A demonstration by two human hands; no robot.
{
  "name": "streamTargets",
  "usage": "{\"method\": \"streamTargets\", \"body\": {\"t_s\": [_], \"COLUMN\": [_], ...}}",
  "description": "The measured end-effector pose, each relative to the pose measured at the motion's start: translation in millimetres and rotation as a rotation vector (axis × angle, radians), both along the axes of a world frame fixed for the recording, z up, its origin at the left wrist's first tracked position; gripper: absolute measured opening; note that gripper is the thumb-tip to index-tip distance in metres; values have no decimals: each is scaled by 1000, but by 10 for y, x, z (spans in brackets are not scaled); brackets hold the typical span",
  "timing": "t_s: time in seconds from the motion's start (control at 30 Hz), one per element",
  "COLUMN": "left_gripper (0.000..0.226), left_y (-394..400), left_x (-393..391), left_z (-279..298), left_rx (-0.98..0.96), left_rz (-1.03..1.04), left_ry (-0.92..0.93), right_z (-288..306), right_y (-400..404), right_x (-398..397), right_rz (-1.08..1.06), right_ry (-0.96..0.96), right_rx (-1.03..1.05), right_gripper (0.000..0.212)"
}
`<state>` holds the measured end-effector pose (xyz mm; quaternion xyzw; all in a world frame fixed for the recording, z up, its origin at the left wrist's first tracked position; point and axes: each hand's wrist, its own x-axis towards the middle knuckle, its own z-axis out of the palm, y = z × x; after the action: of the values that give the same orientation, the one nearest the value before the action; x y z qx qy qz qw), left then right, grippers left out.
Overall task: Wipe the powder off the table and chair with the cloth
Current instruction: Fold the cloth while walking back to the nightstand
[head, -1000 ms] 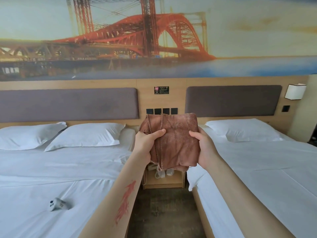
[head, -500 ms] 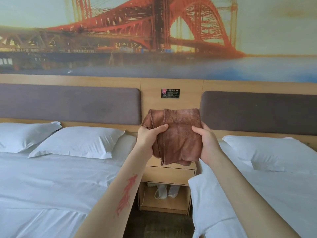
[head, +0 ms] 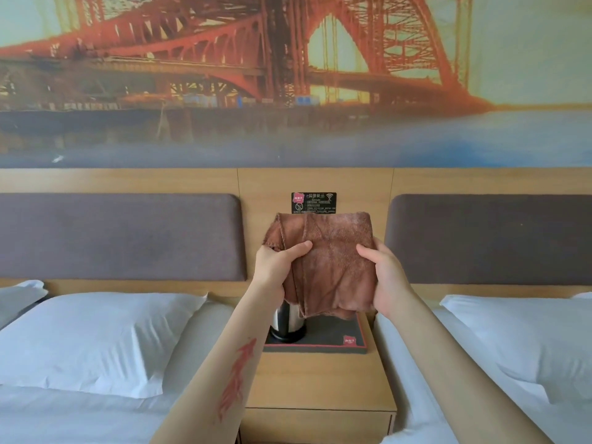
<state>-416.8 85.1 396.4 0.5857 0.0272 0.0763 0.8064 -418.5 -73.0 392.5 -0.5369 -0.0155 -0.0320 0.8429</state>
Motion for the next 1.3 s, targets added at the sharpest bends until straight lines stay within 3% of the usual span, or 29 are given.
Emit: {"method": "streamTargets", "body": {"t_s": [0.17, 0.27, 0.4, 0.67, 1.03, 1.3], "left_gripper": [39, 30, 39, 29, 46, 22], "left_y": [-48, -138, -264, -557, -880, -736], "left_x": [880, 1287, 1734, 2501, 3096, 3325], "left_z": [21, -13, -69, -33, -21, -129], "left_rx": [4, 2, -1, -16, -7, 28], "left_rz": [-25, -47, -50, -38, 57, 62], "left_ry": [37, 47, 67, 41, 49, 98], "right_z": [18, -20, -91, -37, 4, -147], "right_y": [-47, -144, -281, -594, -891, -737], "right_x": [799, 1194, 1656, 2485, 3196, 3422], "right_rz": [-39, -49, -40, -8, 70, 95], "right_ry": [13, 25, 36, 9, 14, 48], "right_rx": [17, 19, 24, 34, 42, 49], "right_gripper": [26, 26, 27, 28, 25, 27]}}
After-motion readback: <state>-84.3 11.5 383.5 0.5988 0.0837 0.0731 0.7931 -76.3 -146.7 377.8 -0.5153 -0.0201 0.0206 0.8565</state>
